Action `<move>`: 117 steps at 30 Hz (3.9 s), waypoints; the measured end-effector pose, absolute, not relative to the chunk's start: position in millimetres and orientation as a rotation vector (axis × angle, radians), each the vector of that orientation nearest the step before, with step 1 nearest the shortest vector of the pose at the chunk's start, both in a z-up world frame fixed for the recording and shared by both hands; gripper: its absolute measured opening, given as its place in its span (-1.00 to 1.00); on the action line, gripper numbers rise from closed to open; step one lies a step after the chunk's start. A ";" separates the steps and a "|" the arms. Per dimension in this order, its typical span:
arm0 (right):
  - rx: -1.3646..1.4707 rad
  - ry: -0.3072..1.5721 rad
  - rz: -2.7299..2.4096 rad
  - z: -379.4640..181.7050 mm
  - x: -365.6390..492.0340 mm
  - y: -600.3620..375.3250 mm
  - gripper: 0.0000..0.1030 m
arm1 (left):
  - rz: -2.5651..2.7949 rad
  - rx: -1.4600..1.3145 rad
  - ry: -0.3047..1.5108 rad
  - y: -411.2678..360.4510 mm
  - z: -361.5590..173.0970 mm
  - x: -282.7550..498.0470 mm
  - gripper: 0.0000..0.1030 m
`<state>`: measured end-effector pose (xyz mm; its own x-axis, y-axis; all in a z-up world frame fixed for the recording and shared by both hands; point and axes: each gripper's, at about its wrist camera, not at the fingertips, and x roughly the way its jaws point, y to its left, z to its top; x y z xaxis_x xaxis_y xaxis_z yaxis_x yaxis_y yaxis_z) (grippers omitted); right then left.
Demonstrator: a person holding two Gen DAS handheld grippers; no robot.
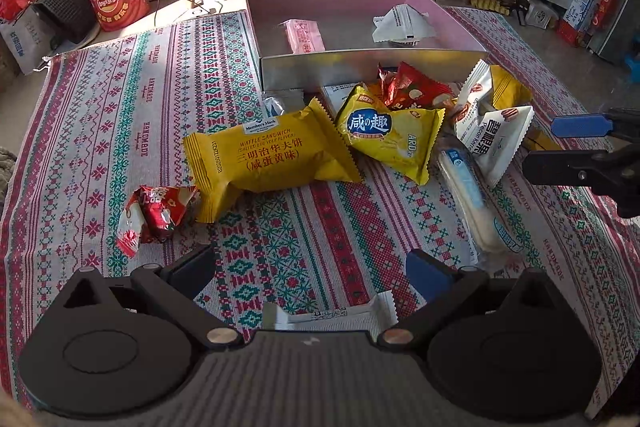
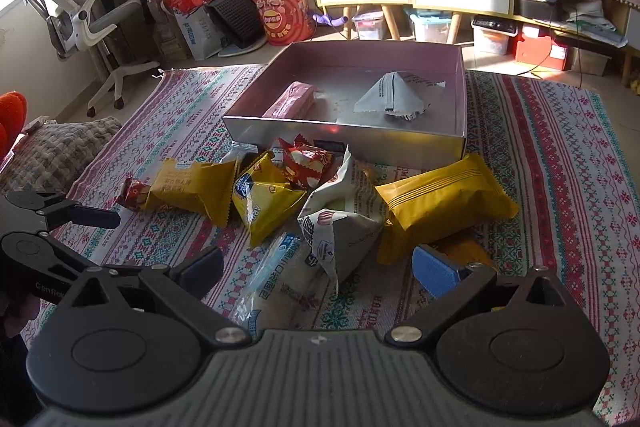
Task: Organize snacks
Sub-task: 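Move both tools back over the snack pile, then grasp the white-and-blue milk bar with the right tool while the left grasps a white packet, then carry both packets into the box and open both tools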
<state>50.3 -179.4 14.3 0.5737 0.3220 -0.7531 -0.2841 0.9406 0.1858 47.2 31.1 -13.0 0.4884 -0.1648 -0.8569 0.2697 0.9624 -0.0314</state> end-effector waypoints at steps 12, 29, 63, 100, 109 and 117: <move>0.039 0.953 0.382 -8.1 35.9 -153.1 0.94 | -0.289 0.178 1.132 28.1 -42.0 16.8 1.00; 0.005 0.961 0.355 -22.7 36.3 -142.9 0.66 | -0.267 0.169 1.148 26.7 -50.4 14.4 0.91; -0.039 0.909 0.402 -10.5 32.3 -138.7 -0.55 | -0.299 0.049 1.067 46.3 -26.2 19.7 -0.64; -0.203 1.050 0.425 -17.5 28.4 -117.7 -0.33 | -0.377 0.021 1.068 42.0 -6.7 21.1 -0.65; -0.227 1.043 0.424 -6.9 25.6 -119.5 -0.69 | -0.383 0.025 1.062 40.7 -5.3 22.3 -0.65; -0.152 0.980 0.447 24.0 30.8 -124.1 -0.69 | -0.375 0.009 1.018 40.1 11.5 32.3 -0.65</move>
